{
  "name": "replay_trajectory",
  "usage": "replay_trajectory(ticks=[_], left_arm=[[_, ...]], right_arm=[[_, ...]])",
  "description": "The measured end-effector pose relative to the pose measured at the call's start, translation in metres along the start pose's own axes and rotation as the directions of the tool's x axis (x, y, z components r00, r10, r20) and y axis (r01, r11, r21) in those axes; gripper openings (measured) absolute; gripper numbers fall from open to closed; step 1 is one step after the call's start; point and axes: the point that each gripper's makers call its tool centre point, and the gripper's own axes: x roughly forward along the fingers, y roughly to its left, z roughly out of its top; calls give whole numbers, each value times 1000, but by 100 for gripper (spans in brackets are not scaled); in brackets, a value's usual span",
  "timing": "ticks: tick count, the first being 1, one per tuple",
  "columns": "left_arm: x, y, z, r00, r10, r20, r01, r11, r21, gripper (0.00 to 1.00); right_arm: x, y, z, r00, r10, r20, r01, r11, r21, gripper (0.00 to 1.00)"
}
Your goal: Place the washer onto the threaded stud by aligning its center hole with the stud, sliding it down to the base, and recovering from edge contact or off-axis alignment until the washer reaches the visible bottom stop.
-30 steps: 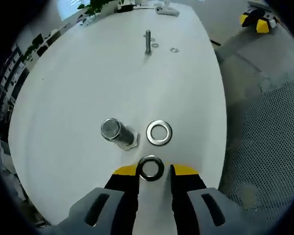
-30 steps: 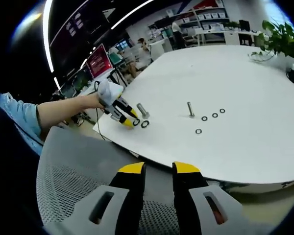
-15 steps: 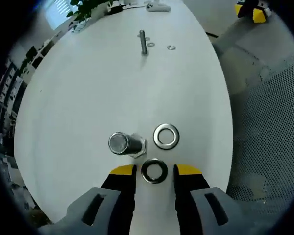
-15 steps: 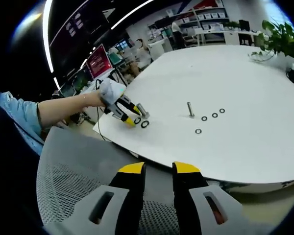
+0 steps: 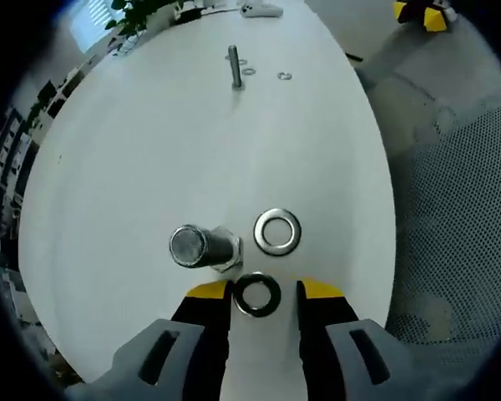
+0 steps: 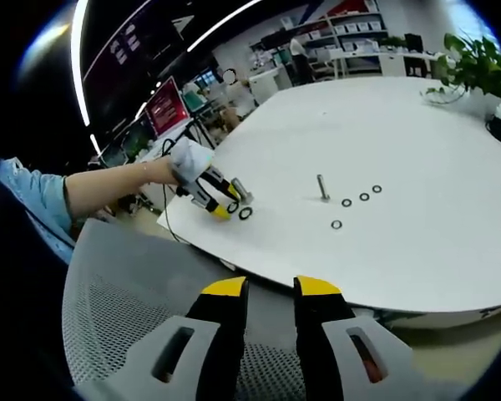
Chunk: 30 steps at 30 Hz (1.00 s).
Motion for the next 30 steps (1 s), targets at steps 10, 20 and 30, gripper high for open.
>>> replay_trajectory(ticks=[10, 20, 30], left_arm=[[0, -1, -1, 993, -15, -120, 24, 997, 76, 29], [1, -1, 0, 981, -13, -196, 35, 994, 108, 30], [1, 3, -1, 962, -14, -273, 48, 992, 119, 27]], right_arm=[[0, 0, 0, 1000, -5, -4, 5, 1000, 3, 24], [0, -1, 0, 1000, -7, 2, 7, 1000, 6, 24], [-1, -4, 1, 1000, -24, 11, 24, 1000, 11, 24]])
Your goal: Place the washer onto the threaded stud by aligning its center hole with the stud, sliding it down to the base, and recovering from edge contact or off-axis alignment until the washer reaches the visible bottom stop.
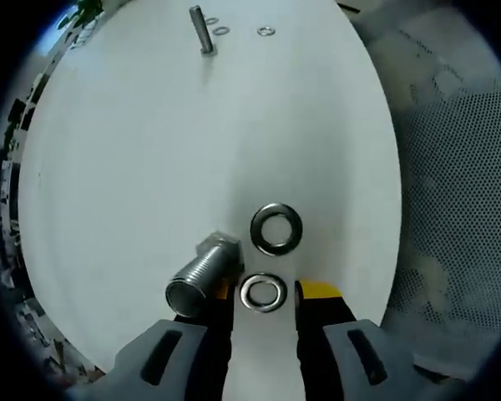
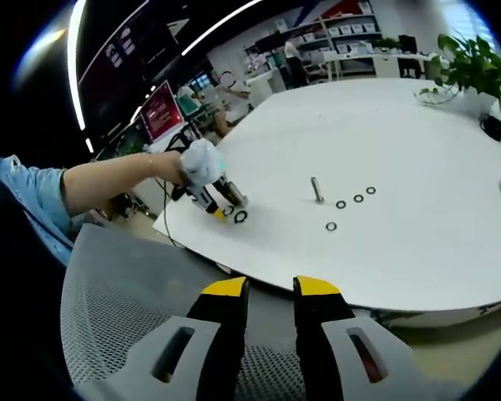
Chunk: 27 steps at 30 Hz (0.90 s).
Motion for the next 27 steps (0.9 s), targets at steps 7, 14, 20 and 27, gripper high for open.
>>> replay_trajectory(ticks=[7, 14, 20, 27], left_arm=[[-1, 3, -1, 1000, -4, -1, 4, 1000, 13, 23], [-4, 7, -1, 994, -12, 112, 18, 998, -53, 17], [-5, 4, 0, 979, -31, 203, 63, 987, -150, 20], [-2, 6, -21, 989, 0, 149, 16, 994, -105, 25]], right_arm=[[0, 1, -2, 1000, 3, -12, -4, 1000, -7, 24], [1, 2, -2, 1000, 8, -14, -8, 1000, -10, 24], [1, 2, -2, 1000, 11, -10, -11, 1000, -10, 24], [1, 4, -2, 1000, 20, -12, -20, 1000, -12, 24]])
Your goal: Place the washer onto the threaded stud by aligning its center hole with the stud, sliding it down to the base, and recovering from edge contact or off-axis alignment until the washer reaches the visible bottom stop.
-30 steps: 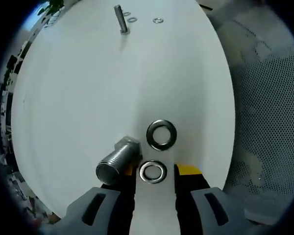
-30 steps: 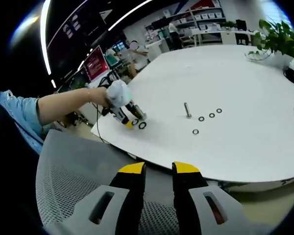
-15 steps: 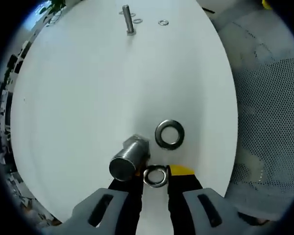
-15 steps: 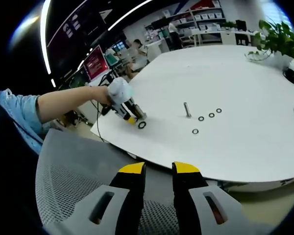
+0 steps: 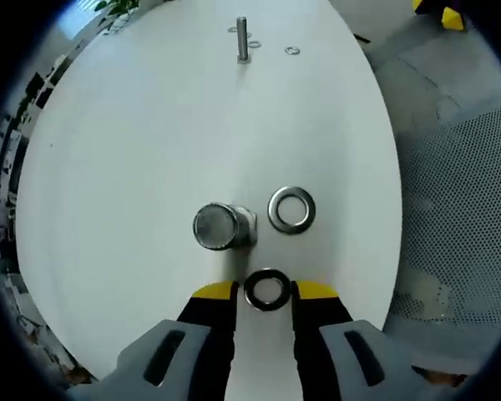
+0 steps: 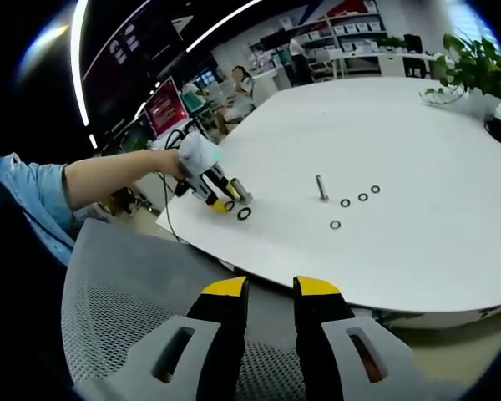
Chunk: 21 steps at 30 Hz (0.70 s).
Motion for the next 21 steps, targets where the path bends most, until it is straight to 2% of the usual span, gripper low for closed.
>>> replay_trajectory(ticks=[2, 4, 17, 21], left_arm=[[-1, -1, -5, 1000, -1, -5, 1, 1000, -12, 28], [-1, -1, -3, 1000, -1, 19, 1, 1000, -30, 29], [0, 1, -2, 999, 43, 25, -42, 998, -39, 25], [0, -1, -2, 997, 51, 50, -47, 995, -89, 21]], right_arm=[[0, 0, 0, 1000, 1, -2, -1, 1000, 0, 24], [0, 0, 0, 1000, 1, -2, -1, 1000, 0, 24], [0, -1, 1, 1000, -6, 5, 6, 1000, 8, 24], [-1, -2, 2, 1000, -8, 12, 8, 1000, 14, 24]])
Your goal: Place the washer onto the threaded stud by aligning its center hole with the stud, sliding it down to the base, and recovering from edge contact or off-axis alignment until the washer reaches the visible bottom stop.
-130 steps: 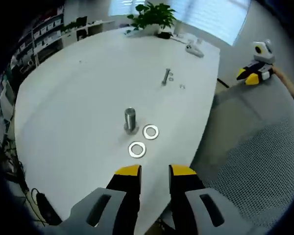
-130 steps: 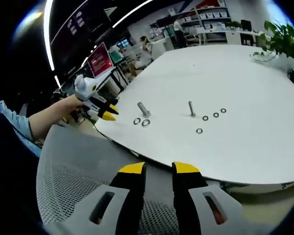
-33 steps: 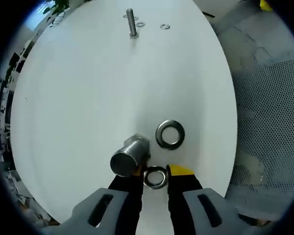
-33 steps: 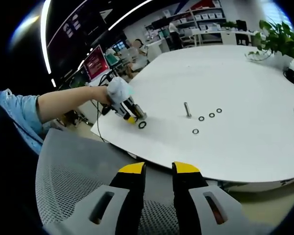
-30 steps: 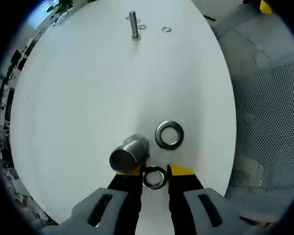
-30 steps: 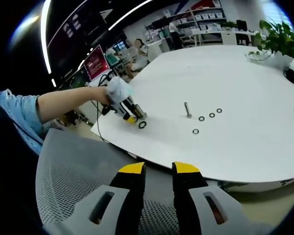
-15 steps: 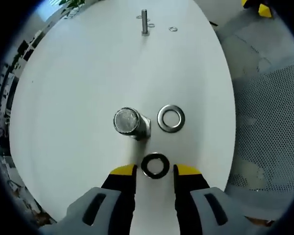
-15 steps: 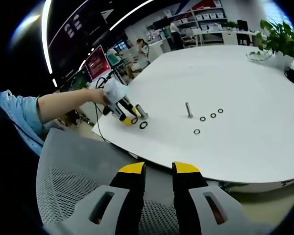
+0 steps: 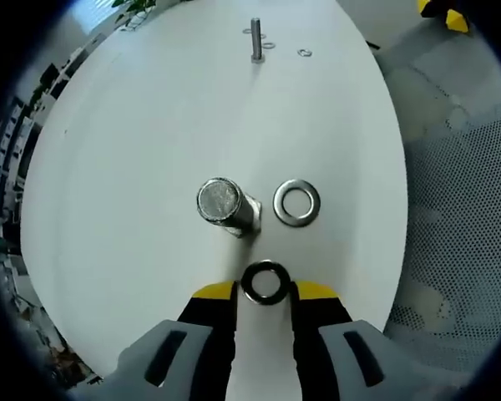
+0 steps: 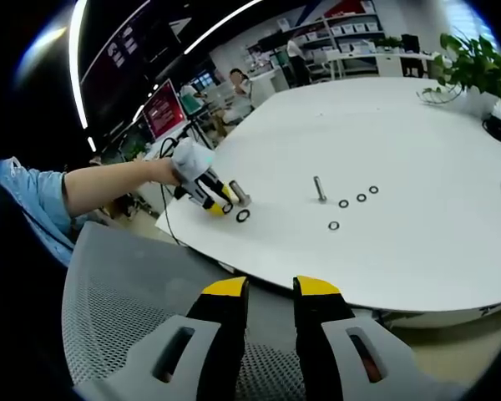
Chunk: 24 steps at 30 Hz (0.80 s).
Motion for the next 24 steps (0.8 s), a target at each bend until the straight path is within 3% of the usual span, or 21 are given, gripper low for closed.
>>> replay_trajectory(ticks=[4, 11, 13, 14, 24], left_arm=[[1, 1, 1, 999, 9, 52, -6, 998, -68, 20], [-1, 5, 1, 991, 58, 117, -44, 992, -120, 19], [-2, 5, 1, 986, 80, 143, -66, 993, -101, 19], [-2, 5, 1, 985, 88, 149, -69, 989, -132, 19], [-23, 5, 2, 974, 109, 200, -75, 983, -169, 18]], right_arm=[[0, 0, 0, 1000, 2, 0, -2, 1000, -1, 24], [0, 0, 0, 1000, 2, -3, -2, 1000, -2, 24], [0, 0, -1, 1000, 2, -5, -2, 1000, -3, 24], [0, 0, -1, 1000, 3, -5, -3, 1000, -3, 24], [0, 0, 0, 1000, 2, -4, -2, 1000, -3, 24]])
